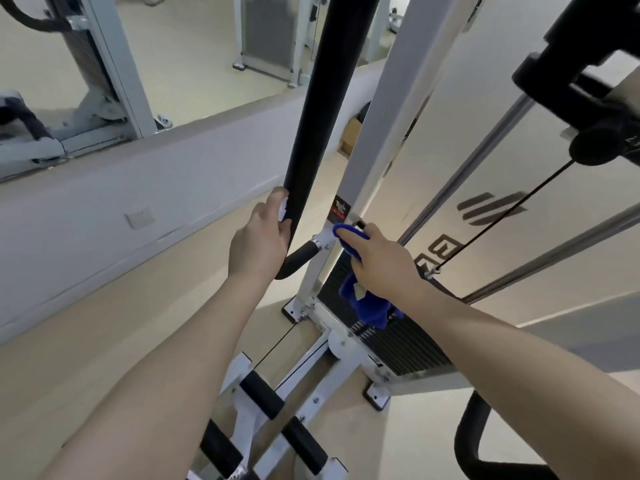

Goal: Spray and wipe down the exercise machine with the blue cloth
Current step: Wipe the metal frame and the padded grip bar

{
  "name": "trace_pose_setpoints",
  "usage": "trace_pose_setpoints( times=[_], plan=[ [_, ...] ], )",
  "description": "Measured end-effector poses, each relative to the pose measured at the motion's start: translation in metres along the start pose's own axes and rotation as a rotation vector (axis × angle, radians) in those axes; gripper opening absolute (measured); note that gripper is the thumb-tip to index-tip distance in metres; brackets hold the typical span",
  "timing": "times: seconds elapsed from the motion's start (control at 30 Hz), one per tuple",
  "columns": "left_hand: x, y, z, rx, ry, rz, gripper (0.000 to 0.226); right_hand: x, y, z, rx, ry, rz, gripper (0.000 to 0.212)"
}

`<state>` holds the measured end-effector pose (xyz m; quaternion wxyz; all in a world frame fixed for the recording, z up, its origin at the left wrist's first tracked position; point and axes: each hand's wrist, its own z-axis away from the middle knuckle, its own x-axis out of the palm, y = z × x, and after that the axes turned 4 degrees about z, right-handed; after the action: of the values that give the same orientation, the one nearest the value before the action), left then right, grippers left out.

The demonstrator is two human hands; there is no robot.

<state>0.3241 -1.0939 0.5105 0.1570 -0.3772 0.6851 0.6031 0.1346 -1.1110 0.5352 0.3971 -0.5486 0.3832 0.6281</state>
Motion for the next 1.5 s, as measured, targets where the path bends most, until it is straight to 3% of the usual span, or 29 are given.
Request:
trace_pose_setpoints(
  times=[0.3,0.43,0.5,0.57,0.7,1.0,1.17,1.27,1.37,1.5],
  plan=[
    [0.039,-0.03,0.033,-0.201,0.026,0.022,0.047,0.046,0.007,-0.015,-0.005,-0.109,-0.018,0.051],
    [0.075,-0.042,0.066,-0.37,-0.17,-0.037,0.053,0.083,0.005,-0.016,0.026,-0.202,-0.052,0.047],
    [0.097,-0.047,0.075,-0.261,-0.28,-0.211,0.053,0.102,0.009,-0.023,0.077,-0.231,-0.099,0.045],
    [0.113,-0.046,0.074,-0.115,-0.358,-0.336,0.04,0.116,0.012,-0.028,0.144,-0.244,-0.219,0.047],
    [0.146,-0.041,0.042,-0.155,-0.296,-0.34,0.058,0.149,0.026,-0.038,0.173,-0.246,-0.409,0.051],
    [0.169,-0.061,0.016,-0.288,-0.219,-0.32,0.033,0.181,0.027,-0.085,0.101,-0.164,-0.596,0.055],
    [0.151,-0.07,0.039,-0.13,-0.328,-0.233,0.043,0.191,0.014,-0.115,0.041,-0.098,-0.634,0.052],
    [0.132,-0.076,0.058,-0.18,-0.293,-0.072,0.043,0.193,-0.018,-0.114,-0.054,-0.113,-0.695,0.045],
    [0.111,-0.097,0.061,-0.318,-0.178,0.023,0.021,0.201,-0.044,-0.103,-0.191,-0.11,-0.605,0.048],
    [0.096,-0.109,0.057,-0.337,-0.14,0.056,0.012,0.209,-0.008,-0.128,-0.081,-0.017,-0.304,0.06]
  ],
)
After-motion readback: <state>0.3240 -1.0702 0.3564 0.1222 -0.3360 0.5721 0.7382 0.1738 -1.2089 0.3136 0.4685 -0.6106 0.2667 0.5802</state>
